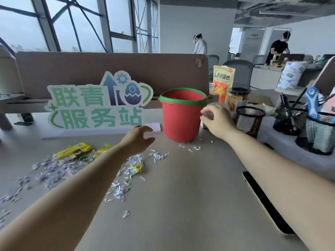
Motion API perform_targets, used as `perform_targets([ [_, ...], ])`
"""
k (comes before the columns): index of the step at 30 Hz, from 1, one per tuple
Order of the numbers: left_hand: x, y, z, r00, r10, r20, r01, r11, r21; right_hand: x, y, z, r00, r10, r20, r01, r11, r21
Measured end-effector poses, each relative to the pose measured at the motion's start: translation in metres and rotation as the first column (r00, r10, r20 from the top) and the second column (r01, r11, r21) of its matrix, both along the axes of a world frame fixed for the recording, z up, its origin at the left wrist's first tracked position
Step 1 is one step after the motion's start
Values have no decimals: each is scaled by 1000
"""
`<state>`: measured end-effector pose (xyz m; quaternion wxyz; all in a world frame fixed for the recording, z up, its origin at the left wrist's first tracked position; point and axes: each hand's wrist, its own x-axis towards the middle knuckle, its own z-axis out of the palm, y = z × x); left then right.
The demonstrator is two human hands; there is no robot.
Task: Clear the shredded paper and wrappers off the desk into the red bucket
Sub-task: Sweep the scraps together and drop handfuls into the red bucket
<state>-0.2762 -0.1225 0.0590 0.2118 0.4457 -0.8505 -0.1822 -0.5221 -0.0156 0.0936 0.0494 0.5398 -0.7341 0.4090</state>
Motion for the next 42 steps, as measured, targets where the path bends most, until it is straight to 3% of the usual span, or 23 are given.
perform_targets([
  [2, 14, 6, -24, 997, 5, 77, -7, 1000, 24, 1, 9, -27, 998, -33, 48, 26, 989, 146],
  [6, 24, 12, -48, 977, -39, 208, 28, 998, 55, 1, 14, -67, 997, -63, 50, 31, 871, 490],
  [11, -1, 5, -54, 945, -67, 321, 50, 997, 60, -8, -8, -81, 998, -47, -32, 57, 811, 583],
  [14, -17, 1, -60, 943, -37, 332, 20, 998, 55, -16, -20, -88, 998, -66, 18, 40, 777, 628],
  [19, -25, -5, -63, 955, -36, 295, 20, 998, 59, -22, -25, -103, 995, 13, -97, 51, 782, 621],
  [23, -25, 0, -68, 960, -31, 280, 22, 999, 35, -12, -17, -109, 994, 86, 75, -110, 892, 439],
  [26, -24, 6, -71, 977, -15, 211, 17, 1000, -11, -6, -16, -113, 993, 76, 88, -102, 932, 348],
  [36, -26, 8, -79, 976, 12, 217, 21, 989, -149, 1, -20, -107, 987, 45, -156, 43, 853, 520],
  [42, -26, 8, -79, 975, 10, 220, 25, 987, -157, 5, -15, -106, 986, 60, -153, 26, 861, 508],
])
